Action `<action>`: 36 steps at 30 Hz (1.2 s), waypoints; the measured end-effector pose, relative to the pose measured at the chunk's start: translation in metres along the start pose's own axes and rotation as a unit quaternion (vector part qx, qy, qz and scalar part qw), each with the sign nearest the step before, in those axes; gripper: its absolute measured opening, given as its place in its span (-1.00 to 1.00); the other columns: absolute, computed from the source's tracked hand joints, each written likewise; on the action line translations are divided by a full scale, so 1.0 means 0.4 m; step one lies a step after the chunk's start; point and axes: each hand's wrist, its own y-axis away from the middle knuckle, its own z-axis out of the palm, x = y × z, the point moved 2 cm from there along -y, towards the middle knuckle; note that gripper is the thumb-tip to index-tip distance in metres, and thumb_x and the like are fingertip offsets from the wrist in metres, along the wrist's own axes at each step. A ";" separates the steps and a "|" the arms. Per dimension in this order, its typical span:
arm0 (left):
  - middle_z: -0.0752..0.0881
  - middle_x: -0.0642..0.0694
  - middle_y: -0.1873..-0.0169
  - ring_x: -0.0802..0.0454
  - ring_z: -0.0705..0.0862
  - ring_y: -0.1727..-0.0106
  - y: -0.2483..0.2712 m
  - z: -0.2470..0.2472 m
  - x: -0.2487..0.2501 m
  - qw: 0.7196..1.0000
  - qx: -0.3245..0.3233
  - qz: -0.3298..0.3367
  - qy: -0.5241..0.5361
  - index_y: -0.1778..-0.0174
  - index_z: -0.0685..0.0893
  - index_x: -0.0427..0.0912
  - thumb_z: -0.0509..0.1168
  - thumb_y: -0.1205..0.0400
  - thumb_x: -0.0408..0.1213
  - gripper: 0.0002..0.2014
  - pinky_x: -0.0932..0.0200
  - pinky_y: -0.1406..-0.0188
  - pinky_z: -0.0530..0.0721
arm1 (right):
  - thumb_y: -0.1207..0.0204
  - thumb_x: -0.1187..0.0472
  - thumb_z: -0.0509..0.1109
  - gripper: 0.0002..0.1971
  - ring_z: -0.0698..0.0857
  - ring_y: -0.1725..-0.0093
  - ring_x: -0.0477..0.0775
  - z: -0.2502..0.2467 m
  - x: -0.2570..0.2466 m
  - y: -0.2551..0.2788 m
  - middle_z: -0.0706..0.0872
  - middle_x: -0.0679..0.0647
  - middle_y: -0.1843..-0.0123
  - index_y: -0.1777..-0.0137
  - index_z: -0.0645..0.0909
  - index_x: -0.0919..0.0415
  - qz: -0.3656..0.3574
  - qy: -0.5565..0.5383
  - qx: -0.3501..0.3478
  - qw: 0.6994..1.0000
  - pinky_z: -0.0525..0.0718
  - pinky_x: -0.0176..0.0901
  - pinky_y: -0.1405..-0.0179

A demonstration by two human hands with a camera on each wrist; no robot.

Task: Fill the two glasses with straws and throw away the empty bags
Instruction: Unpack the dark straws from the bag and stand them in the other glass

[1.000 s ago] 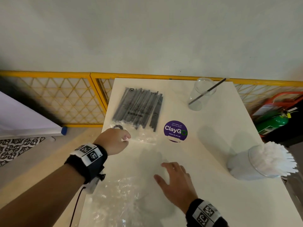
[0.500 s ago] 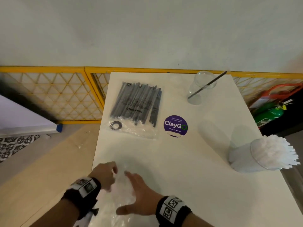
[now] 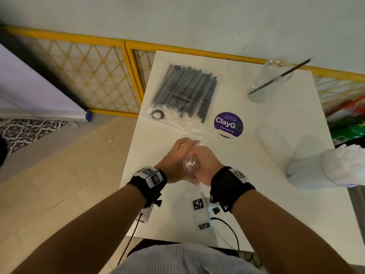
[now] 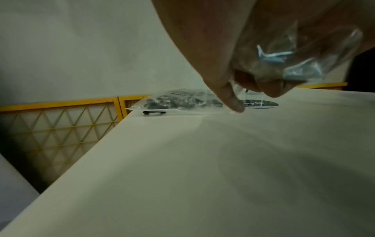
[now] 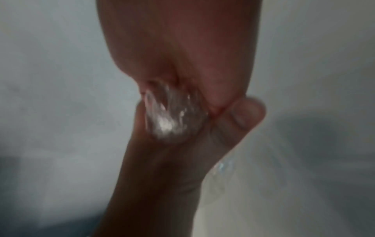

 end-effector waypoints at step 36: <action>0.54 0.19 -0.47 -0.02 0.46 -0.52 0.028 0.003 -0.113 0.954 0.044 -0.286 0.076 -0.46 0.37 0.38 0.32 -0.35 0.51 -0.24 -0.24 -0.57 0.15 | -0.67 -0.18 0.11 -0.30 -0.08 -0.72 0.32 -0.018 -0.033 -0.287 -0.12 0.06 -0.78 -0.71 0.03 0.07 -0.196 0.760 0.120 0.608 0.05 0.40 -0.65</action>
